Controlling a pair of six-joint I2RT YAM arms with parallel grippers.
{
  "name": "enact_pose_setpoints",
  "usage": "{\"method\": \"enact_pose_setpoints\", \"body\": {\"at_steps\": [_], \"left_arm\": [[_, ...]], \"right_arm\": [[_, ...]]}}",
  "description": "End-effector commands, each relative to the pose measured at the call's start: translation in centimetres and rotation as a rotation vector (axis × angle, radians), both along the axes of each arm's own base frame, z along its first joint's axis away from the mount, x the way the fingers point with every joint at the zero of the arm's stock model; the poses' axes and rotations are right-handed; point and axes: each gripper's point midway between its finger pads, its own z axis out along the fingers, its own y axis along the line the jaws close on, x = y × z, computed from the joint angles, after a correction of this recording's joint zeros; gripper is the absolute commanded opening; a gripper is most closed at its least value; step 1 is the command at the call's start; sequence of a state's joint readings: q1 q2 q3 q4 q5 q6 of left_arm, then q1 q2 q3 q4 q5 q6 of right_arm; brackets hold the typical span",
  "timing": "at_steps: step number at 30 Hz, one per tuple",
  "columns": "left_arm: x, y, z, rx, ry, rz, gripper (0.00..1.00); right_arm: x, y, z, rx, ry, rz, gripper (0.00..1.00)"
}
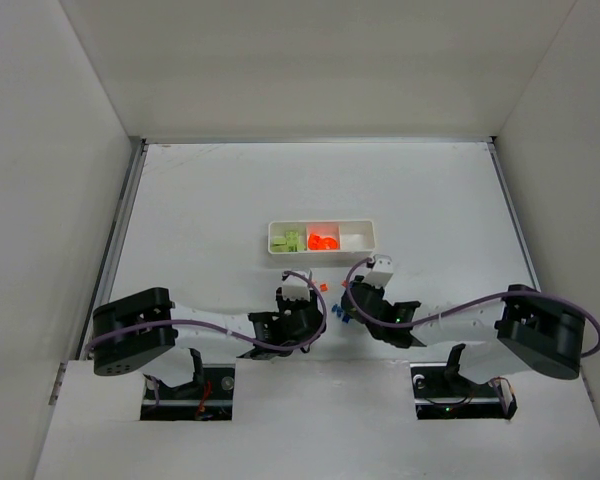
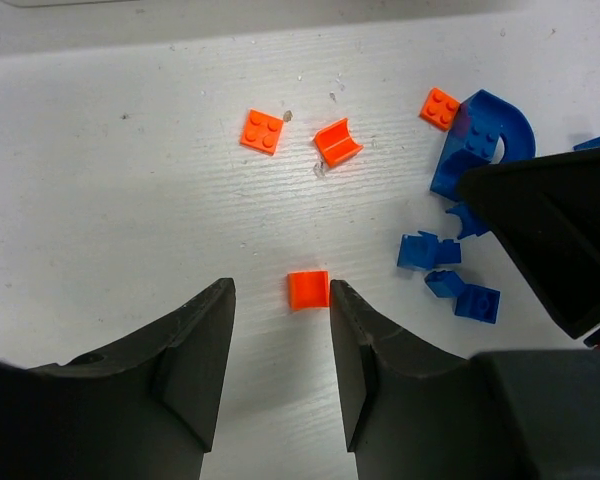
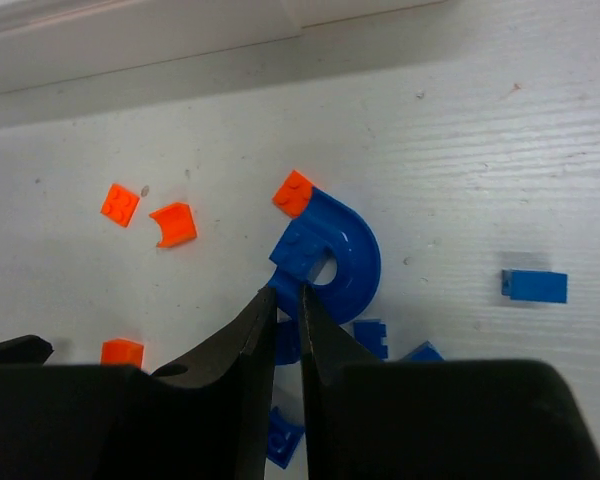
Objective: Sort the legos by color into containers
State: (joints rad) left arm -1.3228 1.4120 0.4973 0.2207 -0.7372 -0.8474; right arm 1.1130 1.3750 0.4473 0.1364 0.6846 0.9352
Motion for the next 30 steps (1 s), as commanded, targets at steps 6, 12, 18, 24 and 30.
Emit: {"method": "enact_pose_setpoints", "body": {"at_steps": [6,12,18,24,30], "left_arm": [[0.6,-0.1,1.2,-0.031,-0.029,0.011,0.4],[0.6,-0.3,1.6,-0.035,-0.034,0.007,0.41],[0.7,-0.2,1.7,-0.04,-0.036,0.008,0.41],[0.6,-0.1,1.9,-0.047,-0.038,0.008,0.41],[0.8,0.4,2.1,-0.056,-0.04,0.017,0.41]], "right_arm": [[0.0,-2.9,-0.3,-0.022,0.024,-0.162,0.21],[0.3,-2.3,2.5,-0.061,-0.048,-0.168,0.27],[0.8,0.5,4.5,-0.076,-0.08,-0.07,0.26],[2.6,2.0,4.7,-0.054,-0.096,-0.066,0.23],[4.2,1.6,3.0,-0.021,-0.072,-0.102,0.18]]}}
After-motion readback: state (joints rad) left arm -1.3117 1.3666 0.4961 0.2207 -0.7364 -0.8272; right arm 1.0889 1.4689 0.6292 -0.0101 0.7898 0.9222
